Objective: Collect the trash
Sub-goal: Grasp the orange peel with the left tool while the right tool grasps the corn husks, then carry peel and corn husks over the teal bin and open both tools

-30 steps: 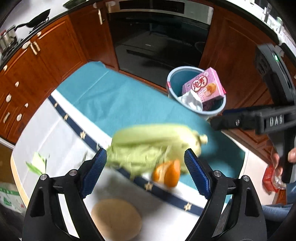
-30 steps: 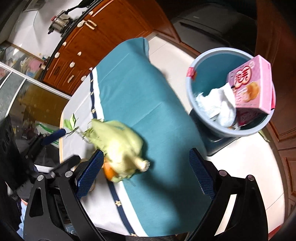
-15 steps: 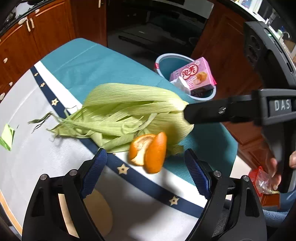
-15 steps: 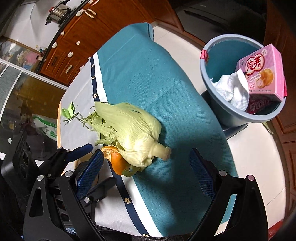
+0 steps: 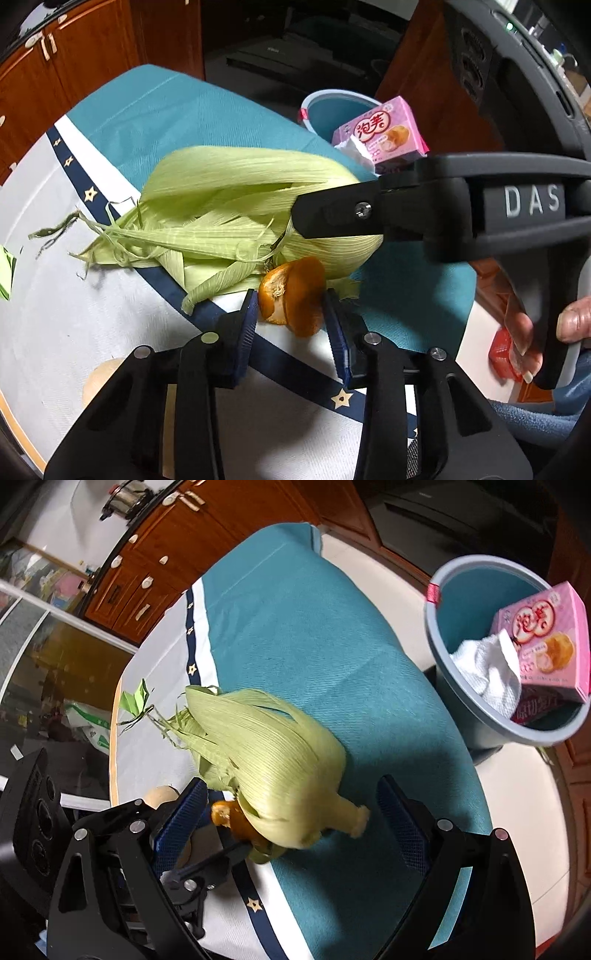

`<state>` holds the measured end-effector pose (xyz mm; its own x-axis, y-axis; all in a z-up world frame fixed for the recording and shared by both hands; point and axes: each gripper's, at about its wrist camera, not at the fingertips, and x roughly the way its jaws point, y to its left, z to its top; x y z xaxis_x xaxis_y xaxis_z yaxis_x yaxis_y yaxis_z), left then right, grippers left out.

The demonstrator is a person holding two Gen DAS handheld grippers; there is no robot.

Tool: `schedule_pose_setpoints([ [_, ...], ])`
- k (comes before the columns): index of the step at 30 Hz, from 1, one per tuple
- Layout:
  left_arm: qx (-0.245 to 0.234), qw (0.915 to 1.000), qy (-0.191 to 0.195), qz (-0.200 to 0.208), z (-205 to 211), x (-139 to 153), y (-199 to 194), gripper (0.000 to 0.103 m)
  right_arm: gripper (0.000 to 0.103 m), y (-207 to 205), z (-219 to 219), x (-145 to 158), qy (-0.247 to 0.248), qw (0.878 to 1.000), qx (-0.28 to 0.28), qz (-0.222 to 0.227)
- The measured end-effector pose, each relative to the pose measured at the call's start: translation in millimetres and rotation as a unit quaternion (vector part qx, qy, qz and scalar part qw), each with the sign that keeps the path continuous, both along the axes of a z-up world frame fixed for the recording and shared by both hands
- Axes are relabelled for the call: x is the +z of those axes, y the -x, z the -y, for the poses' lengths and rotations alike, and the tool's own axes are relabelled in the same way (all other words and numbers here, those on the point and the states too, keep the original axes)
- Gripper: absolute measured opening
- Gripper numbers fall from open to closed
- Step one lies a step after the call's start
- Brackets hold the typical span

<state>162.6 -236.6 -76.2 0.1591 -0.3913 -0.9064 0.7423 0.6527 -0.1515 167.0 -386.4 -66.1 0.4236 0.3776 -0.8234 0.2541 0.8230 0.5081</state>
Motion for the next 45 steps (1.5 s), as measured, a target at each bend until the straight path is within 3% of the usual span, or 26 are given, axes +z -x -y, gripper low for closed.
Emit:
schedule_pose_setpoints([
  [5,0.000,0.9998,-0.006,-0.018,5,-10,-2,0.045,0.089,-7,-9,-2,0.022,1.000,0.008,0.010],
  [7,0.001,0.9999,-0.010,-0.014,6,-15,-2,0.046,0.081,-8,-11,-3,0.034,0.999,0.011,0.016],
  [12,0.009,0.9998,0.013,-0.012,-2,-9,-2,0.025,0.062,-7,-12,-11,0.050,0.999,0.000,0.014],
  [15,0.017,0.9998,0.013,0.002,-12,-3,-1,0.023,0.051,-6,-9,-13,0.048,0.999,-0.013,0.011],
  [19,0.050,0.9985,0.020,-0.006,-35,7,-10,0.023,0.049,-4,-3,-7,0.026,0.999,-0.026,0.016],
  [27,0.093,0.9949,0.039,0.008,-76,32,-19,0.023,0.049,-2,9,41,0.013,0.997,-0.050,0.063],
  [35,0.122,0.9900,0.057,0.040,-106,65,-25,0.023,0.049,10,17,91,0.036,0.991,-0.063,0.109],
  [45,0.114,0.9904,0.060,0.051,-101,85,-17,0.023,0.049,28,38,104,0.034,0.987,-0.089,0.127],
])
